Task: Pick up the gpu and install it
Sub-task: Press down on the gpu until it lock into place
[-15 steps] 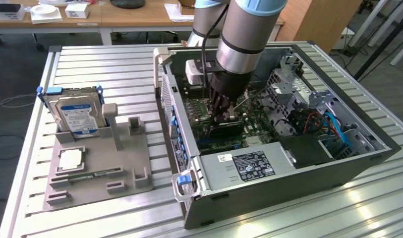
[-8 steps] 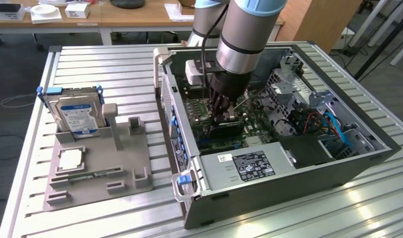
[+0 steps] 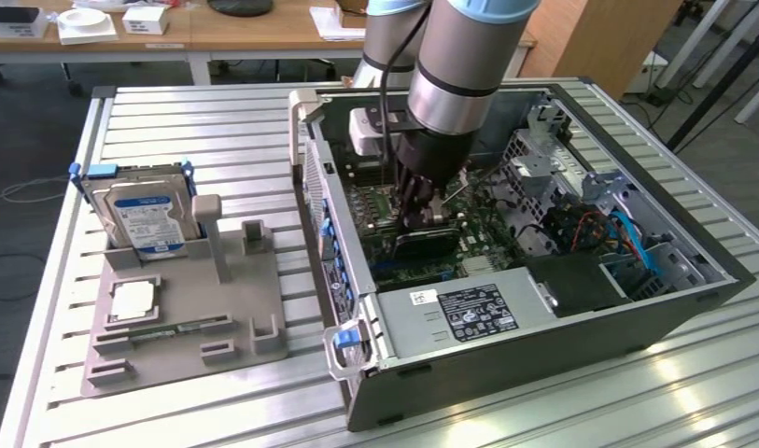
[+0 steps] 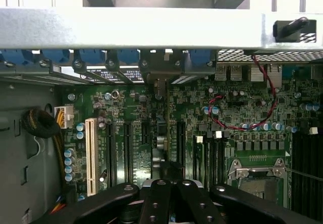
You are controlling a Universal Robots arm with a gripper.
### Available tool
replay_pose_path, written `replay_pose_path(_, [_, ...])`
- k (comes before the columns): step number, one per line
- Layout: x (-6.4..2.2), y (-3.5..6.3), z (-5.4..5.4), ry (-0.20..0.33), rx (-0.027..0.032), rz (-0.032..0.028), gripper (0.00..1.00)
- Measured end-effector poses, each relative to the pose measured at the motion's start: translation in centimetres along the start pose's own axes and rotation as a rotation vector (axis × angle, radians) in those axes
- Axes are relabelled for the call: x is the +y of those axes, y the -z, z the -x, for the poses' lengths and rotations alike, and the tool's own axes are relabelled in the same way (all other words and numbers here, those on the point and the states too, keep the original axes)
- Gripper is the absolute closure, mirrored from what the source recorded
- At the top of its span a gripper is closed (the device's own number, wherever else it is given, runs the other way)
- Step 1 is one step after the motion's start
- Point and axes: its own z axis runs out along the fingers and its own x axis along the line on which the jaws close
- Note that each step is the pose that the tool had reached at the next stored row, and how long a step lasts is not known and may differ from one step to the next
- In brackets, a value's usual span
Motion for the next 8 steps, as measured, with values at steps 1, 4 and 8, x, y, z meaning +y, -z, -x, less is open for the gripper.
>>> replay_pose_path(1, [0.00, 0.10, 0.00, 0.000, 0.0000, 0.0000, 0.90])
replay_pose_path(4, [0.00, 0.42, 0.02, 0.000, 0.0000, 0.0000, 0.90])
replay_pose_path(8, [-0.03, 0.69, 0.04, 0.000, -0.0002, -0.0001, 0.90])
